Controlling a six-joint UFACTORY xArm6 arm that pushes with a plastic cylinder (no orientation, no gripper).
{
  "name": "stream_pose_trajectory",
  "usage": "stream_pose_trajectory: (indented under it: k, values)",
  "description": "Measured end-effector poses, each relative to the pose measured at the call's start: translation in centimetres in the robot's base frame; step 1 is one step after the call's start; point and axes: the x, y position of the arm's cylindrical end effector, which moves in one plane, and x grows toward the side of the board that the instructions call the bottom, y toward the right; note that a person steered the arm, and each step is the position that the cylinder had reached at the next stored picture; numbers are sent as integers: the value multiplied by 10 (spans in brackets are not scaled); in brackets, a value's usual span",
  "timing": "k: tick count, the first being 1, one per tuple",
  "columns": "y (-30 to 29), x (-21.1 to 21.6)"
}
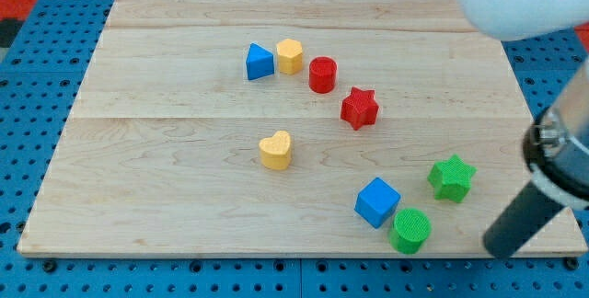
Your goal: Move green circle to the bottom left of the board
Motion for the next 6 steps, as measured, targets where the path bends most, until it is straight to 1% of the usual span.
stream_pose_trajectory:
  k: [1,2,3,4,5,6]
  values:
    - [-119,-31]
    - [-131,-60]
    - [-137,-74]
    - [-89,-41]
    - [-190,-15]
    - [-326,-20]
